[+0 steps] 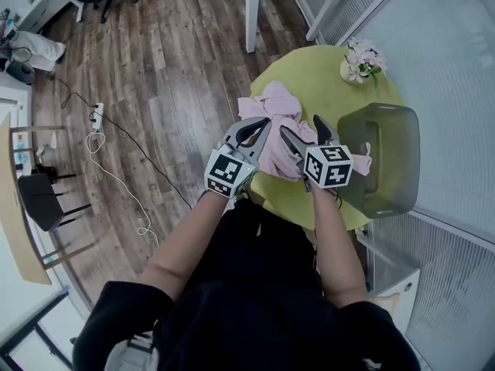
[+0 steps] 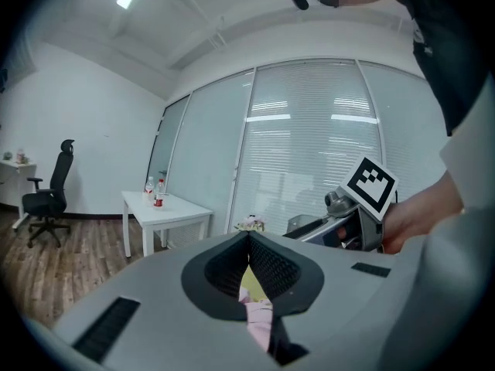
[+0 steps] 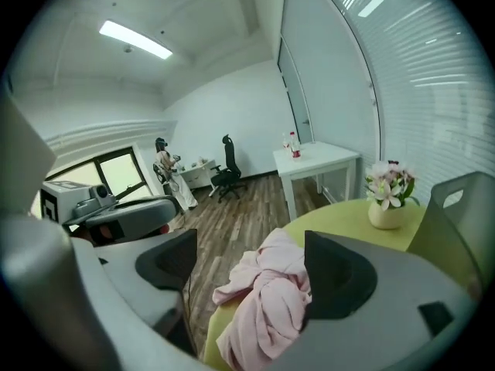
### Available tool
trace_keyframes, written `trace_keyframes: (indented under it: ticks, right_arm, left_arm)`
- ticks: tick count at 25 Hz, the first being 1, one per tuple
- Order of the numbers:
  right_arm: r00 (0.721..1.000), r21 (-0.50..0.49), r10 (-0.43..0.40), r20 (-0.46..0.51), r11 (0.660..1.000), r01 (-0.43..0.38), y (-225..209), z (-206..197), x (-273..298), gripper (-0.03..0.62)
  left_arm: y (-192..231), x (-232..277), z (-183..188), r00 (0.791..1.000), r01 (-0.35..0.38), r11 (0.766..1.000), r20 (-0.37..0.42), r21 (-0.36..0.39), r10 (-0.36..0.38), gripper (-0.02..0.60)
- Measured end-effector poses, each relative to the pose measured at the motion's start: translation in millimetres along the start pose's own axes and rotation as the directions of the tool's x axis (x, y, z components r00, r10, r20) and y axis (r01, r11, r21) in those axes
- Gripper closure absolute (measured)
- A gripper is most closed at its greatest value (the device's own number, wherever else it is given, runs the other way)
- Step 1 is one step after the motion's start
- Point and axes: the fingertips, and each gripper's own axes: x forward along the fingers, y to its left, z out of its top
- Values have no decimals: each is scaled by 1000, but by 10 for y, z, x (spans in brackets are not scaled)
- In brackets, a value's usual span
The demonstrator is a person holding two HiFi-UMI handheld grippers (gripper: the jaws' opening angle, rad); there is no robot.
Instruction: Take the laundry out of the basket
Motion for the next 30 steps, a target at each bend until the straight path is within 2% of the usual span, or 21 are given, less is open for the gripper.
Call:
trace_keyframes:
  ticks: [8, 14, 16, 20, 23, 30]
  right_arm:
    - [973, -140, 55, 222, 990, -24, 382, 546, -712, 145]
    - [933, -222, 130, 335, 973, -56, 721, 815, -1129, 168]
    - [923, -232, 118, 366, 972, -32, 788, 843, -1251, 225]
    - [897, -262, 88, 433, 964, 32, 817, 949, -1470, 440]
    - [887, -256, 92, 453, 966, 30, 833, 952, -1553, 538]
    - [871, -261, 146, 470, 965, -21, 926, 949, -1662, 571]
  left_arm:
    - [-430, -314, 576, 994, 98, 995, 44, 34, -99, 571]
    - [-558, -513, 915, 985, 149, 987, 83, 65, -154, 571]
    - [-586, -585, 946, 984, 159, 985, 74, 66, -163, 571]
    - [-638, -600, 1096, 978, 173, 982, 108, 77, -180, 571]
    - [-702, -614, 1158, 973, 186, 978, 119, 89, -196, 571]
    - [-799, -676, 1149, 970, 208, 972, 102, 108, -219, 572]
